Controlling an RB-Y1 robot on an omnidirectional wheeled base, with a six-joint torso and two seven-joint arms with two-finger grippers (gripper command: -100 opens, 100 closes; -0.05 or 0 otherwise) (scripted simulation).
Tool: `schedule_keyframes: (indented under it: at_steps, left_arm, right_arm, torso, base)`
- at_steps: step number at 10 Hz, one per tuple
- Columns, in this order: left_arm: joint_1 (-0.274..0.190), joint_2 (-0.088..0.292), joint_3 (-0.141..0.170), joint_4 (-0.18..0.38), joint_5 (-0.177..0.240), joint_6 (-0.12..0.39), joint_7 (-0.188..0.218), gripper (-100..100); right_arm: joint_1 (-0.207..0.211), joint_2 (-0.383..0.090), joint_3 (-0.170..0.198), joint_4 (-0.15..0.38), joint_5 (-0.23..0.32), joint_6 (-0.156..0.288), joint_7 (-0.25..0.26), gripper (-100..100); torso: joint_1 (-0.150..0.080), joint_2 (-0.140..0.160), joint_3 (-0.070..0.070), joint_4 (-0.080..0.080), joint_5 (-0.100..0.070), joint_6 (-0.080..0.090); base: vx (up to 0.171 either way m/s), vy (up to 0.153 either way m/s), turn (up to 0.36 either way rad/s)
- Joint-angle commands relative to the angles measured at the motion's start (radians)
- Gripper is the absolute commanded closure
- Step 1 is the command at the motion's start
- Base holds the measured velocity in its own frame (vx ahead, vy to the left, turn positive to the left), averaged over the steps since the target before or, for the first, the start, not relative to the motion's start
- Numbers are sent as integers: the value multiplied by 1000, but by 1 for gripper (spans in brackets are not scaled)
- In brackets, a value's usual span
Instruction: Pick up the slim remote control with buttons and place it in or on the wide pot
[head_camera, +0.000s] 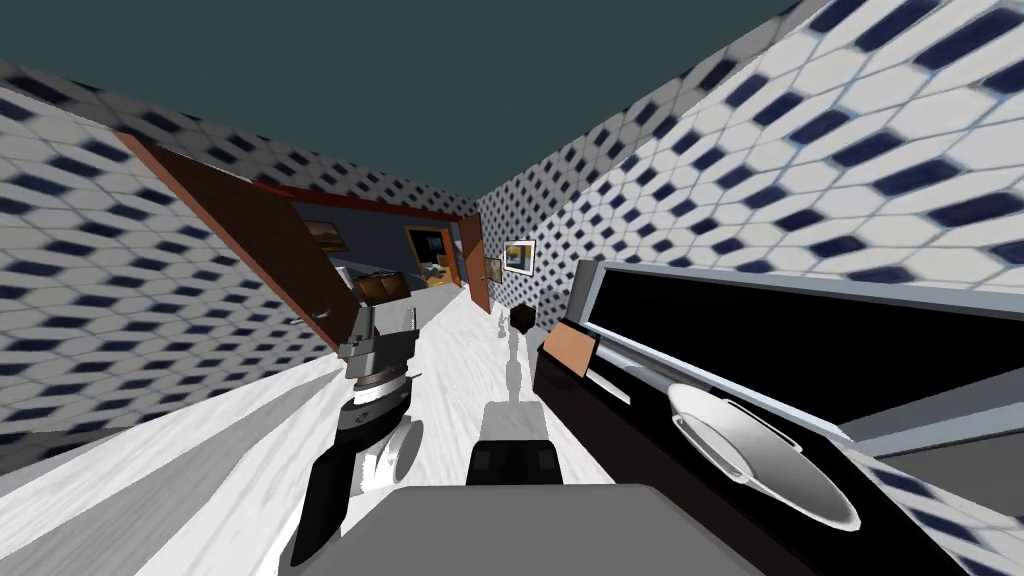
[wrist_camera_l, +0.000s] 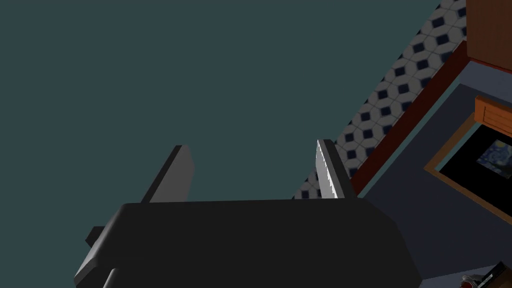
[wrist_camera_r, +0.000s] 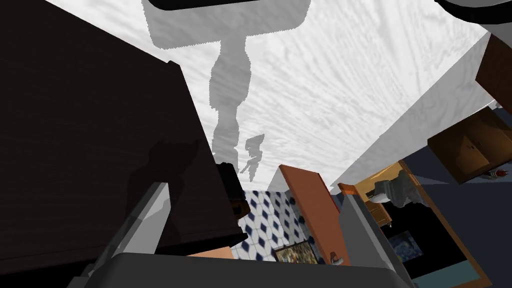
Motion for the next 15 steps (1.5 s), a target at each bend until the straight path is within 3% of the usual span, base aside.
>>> schedule_keyframes:
  at_steps: [1, 2, 4, 5, 6, 8, 9, 12, 15]
  left_arm:
    - [0, 0, 0, 0, 0, 0, 0, 0]
    - [0, 0, 0, 0, 0, 0, 0, 0]
    - [0, 0, 0, 0, 0, 0, 0, 0]
    - [0, 0, 0, 0, 0, 0, 0, 0]
    - [0, 0, 0, 0, 0, 0, 0, 0]
    - [0, 0, 0, 0, 0, 0, 0, 0]
    - [0, 0, 0, 0, 0, 0, 0, 0]
    - [0, 0, 0, 0, 0, 0, 0, 0]
    - [0, 0, 0, 0, 0, 0, 0, 0]
  right_arm:
    - [17, -50, 18, 50, 39, 21, 7, -100]
    - [17, -50, 18, 53, 39, 21, 7, -100]
    - [21, -91, 32, 154, 83, 30, 29, -100]
    - [21, -91, 32, 154, 83, 30, 29, -100]
    - [22, -108, 38, 202, 103, 35, 40, -100]
    - [22, -108, 38, 202, 103, 35, 40, -100]
    - [22, -122, 43, 246, 120, 40, 51, -100]
    - [21, -133, 47, 288, 136, 46, 61, -100]
    - [16, -152, 56, 395, 173, 63, 89, -100]
  torso:
    - [0, 0, 0, 0, 0, 0]
    - [-1, -3, -1, -1, 0, 0]
    - [-4, -3, -2, -1, -1, 0]
    - [-5, -5, -3, -1, -1, 0]
    - [-4, -4, -3, -1, -1, 1]
    - [-1, -4, -2, -1, 0, 1]
    - [0, -1, -1, 0, 0, 2]
    - [-3, -4, -2, -1, -1, 0]
    - [-5, -8, -4, -1, -1, 0]
  base:
    - [101, -9, 435]
    - [82, -51, 270]
    - [112, -66, 419]
    - [95, -62, 191]
    - [110, -37, 313]
    - [58, -25, 64]
    - [67, -25, 279]
    - [82, -60, 199]
    - [136, -98, 353]
